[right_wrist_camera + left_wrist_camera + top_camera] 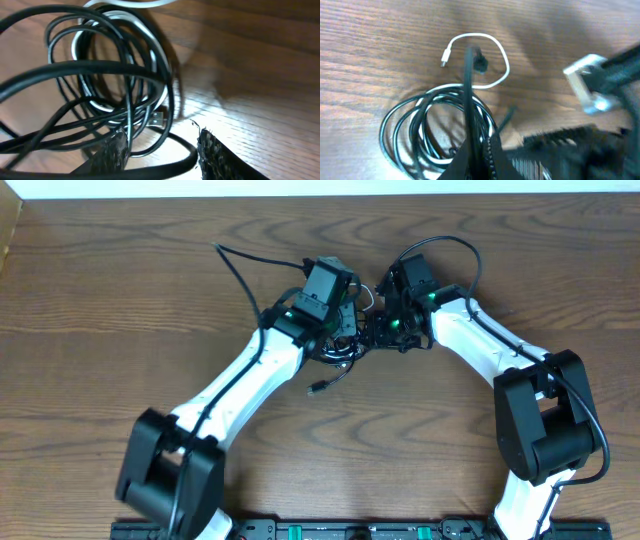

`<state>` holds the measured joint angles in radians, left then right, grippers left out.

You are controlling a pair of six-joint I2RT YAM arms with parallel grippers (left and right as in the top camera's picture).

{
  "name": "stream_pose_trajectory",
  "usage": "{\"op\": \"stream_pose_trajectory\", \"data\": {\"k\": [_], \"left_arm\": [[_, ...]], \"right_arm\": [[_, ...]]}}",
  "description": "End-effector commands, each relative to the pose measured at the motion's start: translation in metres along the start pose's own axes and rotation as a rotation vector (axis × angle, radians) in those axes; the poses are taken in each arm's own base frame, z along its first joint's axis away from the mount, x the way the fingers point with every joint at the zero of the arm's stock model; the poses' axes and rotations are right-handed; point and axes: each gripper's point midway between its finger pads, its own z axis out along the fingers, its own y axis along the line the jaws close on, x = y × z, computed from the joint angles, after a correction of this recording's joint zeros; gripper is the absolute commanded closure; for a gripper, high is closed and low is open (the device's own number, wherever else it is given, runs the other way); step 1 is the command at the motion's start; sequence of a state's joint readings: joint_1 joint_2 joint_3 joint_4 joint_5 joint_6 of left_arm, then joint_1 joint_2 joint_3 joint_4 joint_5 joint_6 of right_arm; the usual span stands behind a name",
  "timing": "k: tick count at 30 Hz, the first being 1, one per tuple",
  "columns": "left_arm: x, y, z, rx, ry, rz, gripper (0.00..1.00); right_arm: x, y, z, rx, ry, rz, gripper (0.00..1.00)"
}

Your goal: Untangle cables

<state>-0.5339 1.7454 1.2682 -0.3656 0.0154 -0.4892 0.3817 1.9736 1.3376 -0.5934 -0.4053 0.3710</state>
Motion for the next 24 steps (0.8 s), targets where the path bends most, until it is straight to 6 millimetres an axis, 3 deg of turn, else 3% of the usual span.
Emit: {"op": "stream_pose_trajectory", "data": {"k": [1, 4, 6, 8, 9, 11, 12, 14, 16, 19, 22, 24], "left_arm": [[0.009, 0.012, 0.031, -0.057, 0.025, 0.023, 0.91], [0.007, 0.018, 0.038, -0.064, 0.022, 0.049, 0.84], [-0.010, 0.018, 0.027, -0.053, -0.017, 0.044, 0.78], [-0.025, 0.010, 0.008, -0.024, -0.066, 0.040, 0.79], [-0.028, 0.004, -0.002, 0.003, -0.078, 0.041, 0.86], [-0.030, -0.006, -0.013, 0.055, -0.080, 0.042, 0.88], [-0.030, -0.009, -0.017, 0.071, -0.075, 0.043, 0.89], [-0.026, -0.007, -0.022, 0.067, -0.060, 0.043, 0.93], [-0.021, -0.007, -0.021, 0.069, -0.038, 0.044, 0.93], [-0.006, -0.020, -0.023, 0.152, 0.037, 0.047, 0.93], [0.009, -0.035, -0.027, 0.256, 0.104, 0.144, 0.93], [0.022, -0.031, -0.028, 0.257, 0.153, 0.242, 0.93]], "right_arm": [[0.005, -0.001, 0.003, -0.026, 0.025, 0.001, 0.55], [0.005, -0.006, 0.003, 0.002, 0.021, 0.004, 0.54], [0.004, -0.005, 0.003, 0.001, 0.019, 0.003, 0.53], [0.001, -0.001, 0.003, -0.021, 0.011, -0.004, 0.53], [0.000, 0.001, 0.003, -0.030, 0.005, -0.007, 0.53], [-0.005, 0.002, 0.003, -0.037, -0.014, -0.015, 0.55], [-0.008, 0.003, 0.003, -0.040, -0.027, -0.014, 0.59], [-0.018, 0.001, 0.002, -0.027, -0.069, 0.007, 0.79], [-0.027, -0.003, 0.001, 0.004, -0.110, 0.043, 0.84], [-0.038, 0.004, 0.001, -0.011, -0.161, 0.020, 0.88], [-0.045, 0.006, 0.002, 0.022, -0.206, 0.024, 0.93], [-0.053, 0.000, 0.001, 0.079, -0.254, 0.058, 0.95]]}}
